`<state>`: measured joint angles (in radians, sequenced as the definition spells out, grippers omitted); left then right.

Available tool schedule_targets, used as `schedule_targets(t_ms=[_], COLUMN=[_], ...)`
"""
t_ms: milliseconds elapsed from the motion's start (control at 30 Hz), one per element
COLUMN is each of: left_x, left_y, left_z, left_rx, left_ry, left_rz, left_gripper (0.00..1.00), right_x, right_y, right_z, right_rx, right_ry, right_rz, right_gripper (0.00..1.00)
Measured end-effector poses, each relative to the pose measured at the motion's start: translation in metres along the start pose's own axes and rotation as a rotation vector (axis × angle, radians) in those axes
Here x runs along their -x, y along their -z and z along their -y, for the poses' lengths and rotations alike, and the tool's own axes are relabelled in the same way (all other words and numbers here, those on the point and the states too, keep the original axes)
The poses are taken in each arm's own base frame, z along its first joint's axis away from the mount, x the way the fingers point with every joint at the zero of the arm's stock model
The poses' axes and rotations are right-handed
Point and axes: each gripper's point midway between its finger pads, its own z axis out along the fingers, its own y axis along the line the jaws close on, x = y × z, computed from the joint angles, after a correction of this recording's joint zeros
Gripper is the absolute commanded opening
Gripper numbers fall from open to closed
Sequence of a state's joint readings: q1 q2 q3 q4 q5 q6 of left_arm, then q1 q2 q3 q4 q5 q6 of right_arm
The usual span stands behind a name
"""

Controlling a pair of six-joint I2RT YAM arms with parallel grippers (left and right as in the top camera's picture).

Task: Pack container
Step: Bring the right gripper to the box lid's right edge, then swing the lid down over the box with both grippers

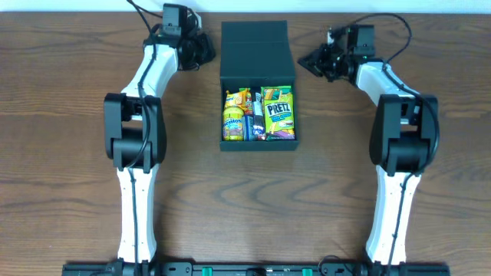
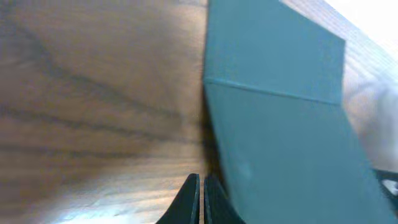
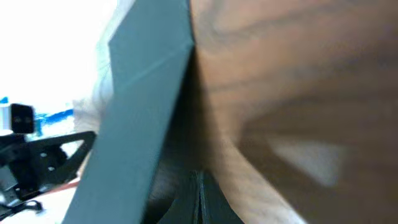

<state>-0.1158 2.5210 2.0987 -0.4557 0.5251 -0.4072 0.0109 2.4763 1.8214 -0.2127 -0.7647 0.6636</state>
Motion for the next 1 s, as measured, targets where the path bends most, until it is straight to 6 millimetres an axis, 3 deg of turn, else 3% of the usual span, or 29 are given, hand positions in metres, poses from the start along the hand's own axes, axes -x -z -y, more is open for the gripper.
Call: schedule_targets(t_ms=[233, 533, 767, 1000], left_x=[-0.009, -0.031, -0.026, -0.006], left_y=[-0.003, 0.0, 0.004, 0.025], left_z=[0.007, 0.009, 0.018, 0.049], left_rx=[-0.052, -0.071, -0.126, -0.21], left_ry=[0.069, 0.128, 0.118, 0.039], left_rz=[-0.059, -0.154, -0.158, -0.135], left_gripper=[0.06, 0.06, 0.06, 0.06], right_x=[-0.007, -0.018, -0.015, -0.001], right_y=[-0.021, -0.026, -0.023, -0.002], right_z=[-0.015, -0.025, -0.039, -0.068], right_rx=[0.042, 0.073, 0.153, 0.271], right_ry=[0.013, 0.014, 0.055, 0.113], right_rz=[-0.044, -0.082, -0.092, -0.11], right_gripper=[0.02, 0.02, 0.02, 0.02])
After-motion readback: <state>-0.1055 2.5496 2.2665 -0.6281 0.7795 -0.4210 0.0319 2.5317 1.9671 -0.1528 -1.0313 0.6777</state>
